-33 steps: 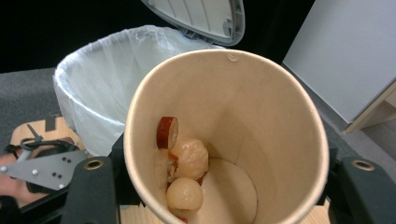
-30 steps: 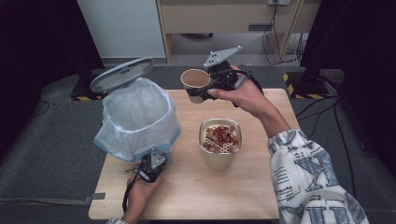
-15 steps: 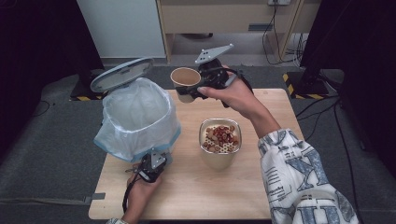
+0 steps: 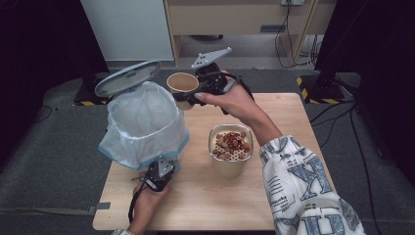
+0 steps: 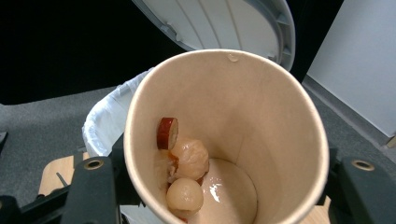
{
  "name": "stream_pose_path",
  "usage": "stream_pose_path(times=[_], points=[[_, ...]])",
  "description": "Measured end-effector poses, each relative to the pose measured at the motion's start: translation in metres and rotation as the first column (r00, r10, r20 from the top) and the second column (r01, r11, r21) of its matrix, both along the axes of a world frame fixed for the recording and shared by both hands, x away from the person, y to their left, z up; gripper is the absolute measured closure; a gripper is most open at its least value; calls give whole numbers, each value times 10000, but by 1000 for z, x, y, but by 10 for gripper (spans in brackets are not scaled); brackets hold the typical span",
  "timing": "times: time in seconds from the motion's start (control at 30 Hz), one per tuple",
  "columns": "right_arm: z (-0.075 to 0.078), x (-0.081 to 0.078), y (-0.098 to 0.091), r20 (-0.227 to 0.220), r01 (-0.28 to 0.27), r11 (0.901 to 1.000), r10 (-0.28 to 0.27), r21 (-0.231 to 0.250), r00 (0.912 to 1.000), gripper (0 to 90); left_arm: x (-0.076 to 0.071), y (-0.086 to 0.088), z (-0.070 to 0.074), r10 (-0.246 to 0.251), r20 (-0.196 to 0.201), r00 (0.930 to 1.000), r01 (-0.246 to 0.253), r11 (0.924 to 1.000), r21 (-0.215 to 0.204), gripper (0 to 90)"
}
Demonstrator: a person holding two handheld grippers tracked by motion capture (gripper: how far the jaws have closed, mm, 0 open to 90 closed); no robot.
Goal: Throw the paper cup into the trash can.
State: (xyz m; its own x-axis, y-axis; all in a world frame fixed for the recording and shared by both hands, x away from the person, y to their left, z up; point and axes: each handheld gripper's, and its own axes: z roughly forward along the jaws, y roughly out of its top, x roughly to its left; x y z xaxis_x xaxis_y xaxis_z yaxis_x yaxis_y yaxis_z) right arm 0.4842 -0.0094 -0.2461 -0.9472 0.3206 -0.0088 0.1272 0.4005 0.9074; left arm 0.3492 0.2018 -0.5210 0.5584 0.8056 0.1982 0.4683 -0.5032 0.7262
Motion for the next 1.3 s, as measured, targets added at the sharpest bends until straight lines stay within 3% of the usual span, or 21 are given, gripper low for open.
stream_pose_path(times=[0.77, 1.3], points=[[-17, 3, 40, -275, -316, 9995, 316, -4, 9991, 352, 0, 0, 0, 17, -13, 10000, -17, 10000, 2, 891], [-43, 7, 77, -435, -574, 9980, 561, -280, 9975, 328, 0, 0, 0, 6, -9, 10000, -6, 10000, -13, 891]])
